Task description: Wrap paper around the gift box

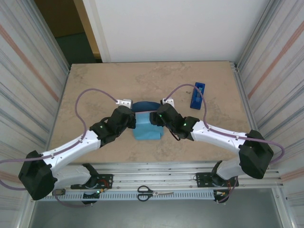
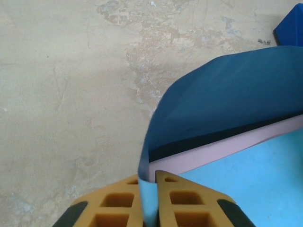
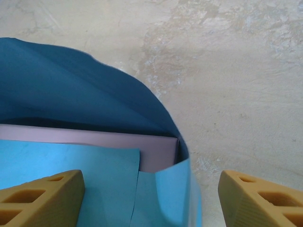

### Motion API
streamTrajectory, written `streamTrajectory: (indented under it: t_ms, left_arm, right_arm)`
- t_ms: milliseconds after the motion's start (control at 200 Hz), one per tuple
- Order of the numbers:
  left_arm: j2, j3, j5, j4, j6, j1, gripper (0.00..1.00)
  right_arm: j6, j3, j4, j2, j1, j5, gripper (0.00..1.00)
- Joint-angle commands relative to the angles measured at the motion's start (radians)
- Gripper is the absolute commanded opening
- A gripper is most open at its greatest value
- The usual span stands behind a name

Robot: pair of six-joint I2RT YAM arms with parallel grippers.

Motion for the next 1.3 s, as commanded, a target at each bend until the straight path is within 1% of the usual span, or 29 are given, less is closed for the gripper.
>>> streamTrajectory:
  t_ms: [0,241,246,271,296,351,416,486,581,666,722,822,917,967,1007,1137,1157,1203,1298]
  left_arm:
    - [0.012,0.029,-0.030,-0.028,-0.012,-0.004,0.00]
    - [0.002,0.048,-0.039,-0.036,-0.012,-0.005,0.00]
    - [0.002,0.049,-0.039,-0.037,-0.012,-0.005,0.01]
    - [0.003,0.053,-0.043,-0.043,-0.012,-0.005,0.11]
    - [0.001,0.052,-0.046,-0.044,-0.013,-0.004,0.18]
    - [-0.002,0.048,-0.055,-0.041,-0.017,-0.004,0.24]
    - [-0.004,0.046,-0.060,-0.043,-0.019,-0.004,0.40]
    - [0.002,0.040,-0.056,-0.039,-0.019,-0.004,0.46]
    - [0.017,0.032,-0.049,-0.041,-0.026,-0.004,0.45]
    - [0.034,0.032,-0.060,-0.061,-0.035,-0.004,0.34]
    - [0.040,0.030,-0.064,-0.072,-0.037,-0.004,0.25]
    - [0.037,0.021,-0.071,-0.071,-0.041,-0.005,0.18]
    - [0.035,0.019,-0.067,-0.071,-0.036,-0.005,0.07]
    - [0.035,0.019,-0.065,-0.068,-0.034,-0.004,0.04]
    - [0.033,0.022,-0.057,-0.068,-0.027,-0.004,0.00]
    - [0.027,0.034,-0.066,-0.066,-0.019,-0.004,0.00]
    - [0.026,0.039,-0.067,-0.067,-0.018,-0.004,0.03]
    - [0.024,0.050,-0.067,-0.074,-0.013,-0.004,0.13]
    - [0.016,0.068,-0.082,-0.085,-0.010,-0.004,0.25]
  right_arm:
    - [-0.003,-0.031,-0.150,0.008,0.006,0.013,0.74]
    - [-0.005,-0.029,-0.152,0.007,0.006,0.017,0.74]
    - [-0.005,-0.029,-0.152,0.007,0.006,0.017,0.74]
    - [-0.004,-0.030,-0.152,0.008,0.006,0.017,0.74]
    - [-0.004,-0.030,-0.152,0.008,0.006,0.017,0.74]
    - [-0.004,-0.029,-0.152,0.006,0.006,0.017,0.74]
    - [-0.004,-0.030,-0.152,0.006,0.006,0.020,0.74]
    - [-0.004,-0.030,-0.153,0.006,0.005,0.020,0.74]
    - [-0.004,-0.028,-0.152,0.006,0.006,0.021,0.75]
    - [-0.002,-0.028,-0.152,0.006,0.006,0.021,0.75]
    - [-0.002,-0.028,-0.151,0.007,0.006,0.020,0.75]
    - [-0.004,-0.028,-0.148,0.007,0.006,0.020,0.75]
    - [-0.002,-0.026,-0.149,0.008,0.006,0.021,0.75]
    - [-0.002,-0.028,-0.149,0.009,0.006,0.024,0.75]
    - [-0.003,-0.028,-0.149,0.010,0.006,0.023,0.75]
    - [-0.003,-0.027,-0.149,0.010,0.006,0.023,0.75]
    - [-0.002,-0.027,-0.149,0.011,0.006,0.023,0.75]
    - [-0.002,-0.026,-0.149,0.009,0.006,0.023,0.75]
    - [-0.002,-0.028,-0.153,0.007,0.005,0.027,0.75]
